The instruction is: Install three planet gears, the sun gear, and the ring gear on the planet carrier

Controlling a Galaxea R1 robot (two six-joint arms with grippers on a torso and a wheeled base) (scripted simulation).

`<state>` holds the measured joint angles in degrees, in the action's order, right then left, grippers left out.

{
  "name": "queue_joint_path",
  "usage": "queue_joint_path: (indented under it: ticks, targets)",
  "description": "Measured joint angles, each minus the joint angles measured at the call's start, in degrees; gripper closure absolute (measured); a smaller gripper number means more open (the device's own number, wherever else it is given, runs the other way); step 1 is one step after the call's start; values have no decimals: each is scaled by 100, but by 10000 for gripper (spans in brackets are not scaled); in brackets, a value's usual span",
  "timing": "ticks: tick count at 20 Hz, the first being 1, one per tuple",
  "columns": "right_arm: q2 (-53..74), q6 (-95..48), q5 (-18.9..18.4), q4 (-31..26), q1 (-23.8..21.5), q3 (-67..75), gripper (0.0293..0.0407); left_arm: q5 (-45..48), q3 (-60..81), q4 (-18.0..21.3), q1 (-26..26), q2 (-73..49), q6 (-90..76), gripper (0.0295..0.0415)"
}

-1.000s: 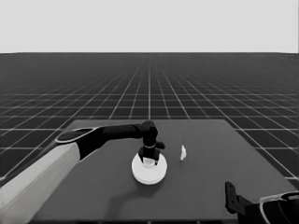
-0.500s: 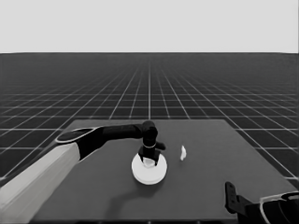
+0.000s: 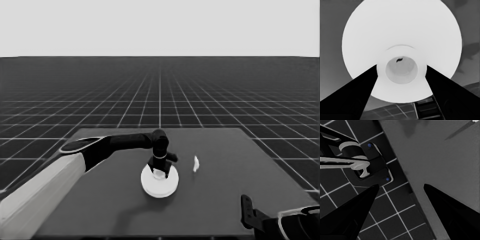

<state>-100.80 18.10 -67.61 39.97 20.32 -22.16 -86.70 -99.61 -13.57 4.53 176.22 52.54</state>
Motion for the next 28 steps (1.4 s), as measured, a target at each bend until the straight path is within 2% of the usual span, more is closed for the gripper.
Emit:
queue_joint_path:
  ticks: [10,11,12,13,20,21,23,28]
  targets:
    - [0,0,0,0,0,0,315,-2,0,0,-1,-2,-500,362]
    - [0,0,0,0,0,0,315,-2,-1,-2,7,-2,-530,337]
    - [0,0,0,0,0,0,315,-2,-2,-3,15,-3,-548,329]
    - [0,0,0,0,0,0,315,-1,-2,-3,16,-3,-559,327]
    - [0,0,0,0,0,0,315,-1,-3,-5,16,-4,-573,326]
    - [0,0,0,0,0,0,315,-61,163,207,-214,-51,741,324]
    - [0,0,0,0,0,0,315,-118,271,414,-489,-73,1975,325]
    - [0,0,0,0,0,0,315,-154,298,517,-610,-72,2570,326]
